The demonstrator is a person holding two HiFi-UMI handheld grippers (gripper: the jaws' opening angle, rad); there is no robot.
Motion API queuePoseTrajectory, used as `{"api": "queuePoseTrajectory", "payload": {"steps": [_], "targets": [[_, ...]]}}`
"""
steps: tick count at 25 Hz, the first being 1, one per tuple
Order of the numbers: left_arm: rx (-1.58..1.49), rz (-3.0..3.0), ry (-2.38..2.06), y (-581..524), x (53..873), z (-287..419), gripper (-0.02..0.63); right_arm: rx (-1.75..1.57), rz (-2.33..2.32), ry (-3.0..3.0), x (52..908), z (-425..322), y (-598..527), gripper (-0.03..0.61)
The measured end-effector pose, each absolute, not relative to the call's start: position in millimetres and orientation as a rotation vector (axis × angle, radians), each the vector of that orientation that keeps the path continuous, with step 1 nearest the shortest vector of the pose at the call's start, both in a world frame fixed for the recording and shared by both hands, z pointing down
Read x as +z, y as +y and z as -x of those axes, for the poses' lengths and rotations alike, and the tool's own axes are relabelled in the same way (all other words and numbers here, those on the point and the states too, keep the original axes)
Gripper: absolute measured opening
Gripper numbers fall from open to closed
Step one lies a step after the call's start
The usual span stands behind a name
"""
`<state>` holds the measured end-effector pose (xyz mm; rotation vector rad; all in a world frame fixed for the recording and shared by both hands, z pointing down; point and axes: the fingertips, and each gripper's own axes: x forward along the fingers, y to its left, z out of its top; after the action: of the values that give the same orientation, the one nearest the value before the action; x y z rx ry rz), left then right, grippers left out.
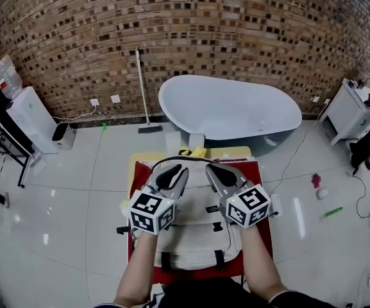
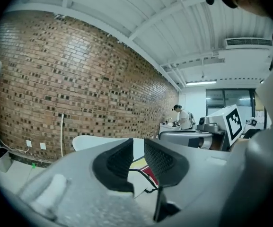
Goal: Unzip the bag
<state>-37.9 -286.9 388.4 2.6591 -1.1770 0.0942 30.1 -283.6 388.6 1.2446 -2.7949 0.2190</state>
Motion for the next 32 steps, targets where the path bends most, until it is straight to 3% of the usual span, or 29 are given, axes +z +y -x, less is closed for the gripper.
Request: {"api": "queuePoseTrajectory", "payload": {"steps": [4,8,32], "targets": [[0.077,-2.744,-1.193,-271.0,371.0,40.4,0.021,0.151,-1.176,-2.848,373.3,-10.6,-271.0,0.006],[0.052,-2.755,-1.195,-261.1,359.8,50.7,0.002,0.086,-1.119,-2.879,357.6,5.0,-256.6,0.006],[0.067,-2.768,-1.181,-253.1,352.7,46.2,0.002,0.116,-1.153,-2.887,350.4,-2.5,-255.2,0.006]]}}
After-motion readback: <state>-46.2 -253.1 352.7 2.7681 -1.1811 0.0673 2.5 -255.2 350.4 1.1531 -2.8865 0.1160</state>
